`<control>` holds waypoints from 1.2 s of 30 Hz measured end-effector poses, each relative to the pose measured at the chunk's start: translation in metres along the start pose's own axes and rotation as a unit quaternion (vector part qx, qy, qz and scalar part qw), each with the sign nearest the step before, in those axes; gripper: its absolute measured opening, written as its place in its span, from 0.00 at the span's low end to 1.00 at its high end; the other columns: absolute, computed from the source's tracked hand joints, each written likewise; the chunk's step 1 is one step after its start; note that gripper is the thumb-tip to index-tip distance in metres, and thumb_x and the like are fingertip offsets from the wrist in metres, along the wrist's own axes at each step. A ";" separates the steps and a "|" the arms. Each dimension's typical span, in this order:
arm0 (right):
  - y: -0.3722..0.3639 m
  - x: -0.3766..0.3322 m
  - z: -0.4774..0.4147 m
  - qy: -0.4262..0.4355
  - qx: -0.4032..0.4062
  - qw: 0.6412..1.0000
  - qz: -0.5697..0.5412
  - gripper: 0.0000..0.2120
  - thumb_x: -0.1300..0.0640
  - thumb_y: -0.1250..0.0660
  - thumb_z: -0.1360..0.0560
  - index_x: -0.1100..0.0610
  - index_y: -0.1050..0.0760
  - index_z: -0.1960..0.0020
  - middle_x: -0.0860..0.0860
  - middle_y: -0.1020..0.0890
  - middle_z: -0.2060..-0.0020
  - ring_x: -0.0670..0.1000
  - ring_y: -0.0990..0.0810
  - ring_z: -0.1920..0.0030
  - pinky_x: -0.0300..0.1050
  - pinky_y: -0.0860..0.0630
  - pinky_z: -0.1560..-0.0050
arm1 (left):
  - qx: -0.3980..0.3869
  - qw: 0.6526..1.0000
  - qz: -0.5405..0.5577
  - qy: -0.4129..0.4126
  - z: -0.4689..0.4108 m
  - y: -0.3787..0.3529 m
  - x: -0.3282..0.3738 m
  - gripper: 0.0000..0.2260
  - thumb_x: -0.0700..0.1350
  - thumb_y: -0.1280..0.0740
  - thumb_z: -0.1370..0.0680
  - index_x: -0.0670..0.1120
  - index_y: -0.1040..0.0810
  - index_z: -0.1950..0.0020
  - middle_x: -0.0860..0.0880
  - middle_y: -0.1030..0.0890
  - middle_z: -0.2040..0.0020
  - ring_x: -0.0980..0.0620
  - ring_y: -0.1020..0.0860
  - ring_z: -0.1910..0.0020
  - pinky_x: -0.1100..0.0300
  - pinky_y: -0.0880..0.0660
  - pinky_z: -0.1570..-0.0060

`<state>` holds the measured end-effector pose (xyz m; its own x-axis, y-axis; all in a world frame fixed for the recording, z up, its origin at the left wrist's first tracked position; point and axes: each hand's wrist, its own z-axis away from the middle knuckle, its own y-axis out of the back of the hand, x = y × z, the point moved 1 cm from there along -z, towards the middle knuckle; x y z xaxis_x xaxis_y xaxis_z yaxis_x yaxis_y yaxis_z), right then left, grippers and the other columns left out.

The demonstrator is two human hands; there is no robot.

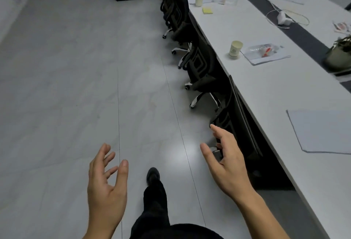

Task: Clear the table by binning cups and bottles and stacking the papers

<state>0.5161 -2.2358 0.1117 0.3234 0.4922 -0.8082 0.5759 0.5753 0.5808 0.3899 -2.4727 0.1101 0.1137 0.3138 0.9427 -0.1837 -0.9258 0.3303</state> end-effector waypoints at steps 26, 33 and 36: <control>0.093 0.163 -0.478 -0.273 0.264 0.925 -0.029 0.28 0.46 0.35 0.22 0.43 0.40 0.24 0.38 0.35 0.31 0.39 0.32 0.32 0.43 0.28 0.34 | -0.439 0.874 -0.100 -0.182 -0.470 -0.496 0.149 0.28 0.57 0.36 0.21 0.54 0.39 0.23 0.61 0.31 0.33 0.61 0.29 0.35 0.72 0.27 0.52; 0.124 0.231 -0.576 -0.331 0.254 0.909 0.005 0.32 0.45 0.34 0.22 0.45 0.44 0.22 0.43 0.39 0.27 0.44 0.32 0.29 0.54 0.27 0.33 | -0.477 0.861 -0.126 -0.121 -0.519 -0.629 0.136 0.36 0.50 0.29 0.24 0.48 0.42 0.21 0.52 0.37 0.26 0.59 0.35 0.28 0.57 0.30 0.33; 0.120 0.269 -0.605 -0.375 0.256 0.890 0.020 0.34 0.45 0.34 0.22 0.47 0.46 0.21 0.44 0.41 0.25 0.46 0.33 0.28 0.55 0.27 0.33 | -0.521 0.824 -0.179 -0.133 -0.530 -0.685 0.103 0.46 0.60 0.26 0.30 0.47 0.47 0.21 0.50 0.42 0.23 0.53 0.43 0.23 0.53 0.40 0.26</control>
<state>0.2175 -1.6389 0.0231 0.6517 -0.1805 -0.7367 0.7572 0.0983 0.6458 0.0096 -1.6942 0.0059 0.5276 0.3425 0.7774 -0.8142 -0.0570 0.5777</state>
